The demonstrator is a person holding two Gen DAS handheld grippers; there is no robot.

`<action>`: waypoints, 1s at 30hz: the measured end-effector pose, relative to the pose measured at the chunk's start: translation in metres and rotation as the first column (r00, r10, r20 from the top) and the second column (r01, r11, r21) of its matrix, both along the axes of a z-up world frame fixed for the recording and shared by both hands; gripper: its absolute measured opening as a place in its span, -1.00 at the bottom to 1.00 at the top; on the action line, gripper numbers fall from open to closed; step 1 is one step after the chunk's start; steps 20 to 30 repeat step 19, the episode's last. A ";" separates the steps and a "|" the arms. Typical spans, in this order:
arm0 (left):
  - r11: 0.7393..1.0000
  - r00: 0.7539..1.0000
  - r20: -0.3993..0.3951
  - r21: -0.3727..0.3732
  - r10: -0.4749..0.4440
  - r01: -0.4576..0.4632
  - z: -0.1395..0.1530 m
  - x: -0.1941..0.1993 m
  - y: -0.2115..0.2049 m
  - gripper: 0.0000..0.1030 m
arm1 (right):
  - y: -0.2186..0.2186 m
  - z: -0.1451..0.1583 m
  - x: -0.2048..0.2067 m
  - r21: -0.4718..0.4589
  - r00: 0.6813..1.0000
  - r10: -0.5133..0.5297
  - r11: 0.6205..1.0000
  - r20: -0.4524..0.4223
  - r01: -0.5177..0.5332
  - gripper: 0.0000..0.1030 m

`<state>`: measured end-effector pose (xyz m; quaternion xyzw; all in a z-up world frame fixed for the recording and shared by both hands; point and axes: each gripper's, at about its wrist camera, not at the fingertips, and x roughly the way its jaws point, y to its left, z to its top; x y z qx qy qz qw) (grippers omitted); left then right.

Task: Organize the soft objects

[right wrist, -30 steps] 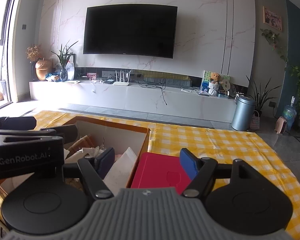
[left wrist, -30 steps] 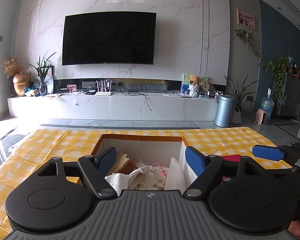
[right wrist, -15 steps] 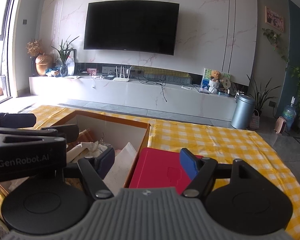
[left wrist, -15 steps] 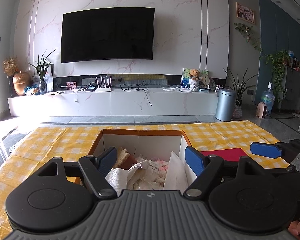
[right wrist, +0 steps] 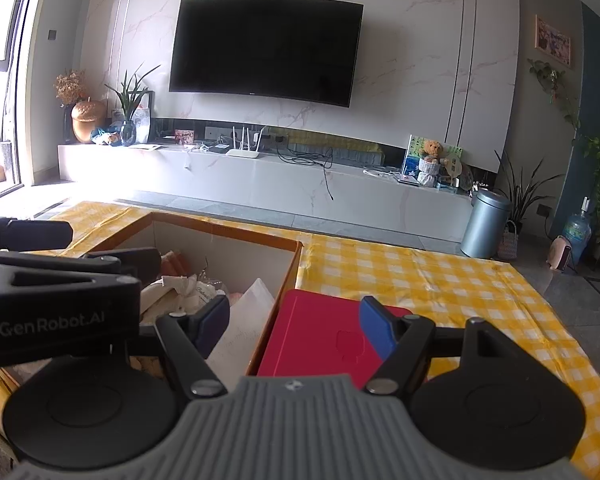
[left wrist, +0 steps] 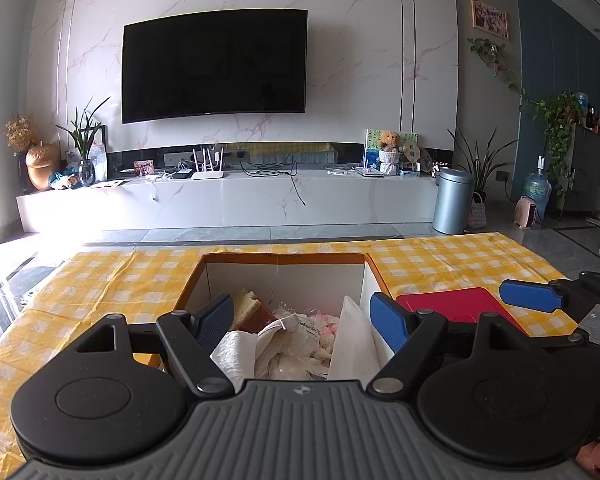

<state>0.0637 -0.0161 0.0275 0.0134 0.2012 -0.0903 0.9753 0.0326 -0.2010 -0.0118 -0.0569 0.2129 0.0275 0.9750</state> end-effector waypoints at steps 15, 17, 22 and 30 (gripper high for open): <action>1.000 1.000 0.003 0.007 0.000 0.000 0.000 0.000 0.000 0.77 | 0.002 -0.001 0.001 -0.022 1.000 0.003 1.000 -0.003 -0.004 0.38; 1.000 1.000 0.004 0.007 -0.001 0.001 0.000 0.000 0.001 0.77 | 0.002 -0.001 0.001 -0.022 1.000 0.004 1.000 -0.004 -0.004 0.38; 1.000 1.000 0.002 0.007 0.000 -0.001 0.000 0.000 0.000 0.77 | 0.002 -0.002 0.002 -0.022 1.000 0.005 1.000 -0.005 -0.005 0.38; 1.000 1.000 0.002 0.007 0.000 -0.001 0.000 0.000 0.000 0.77 | 0.002 -0.002 0.002 -0.022 1.000 0.005 1.000 -0.005 -0.005 0.38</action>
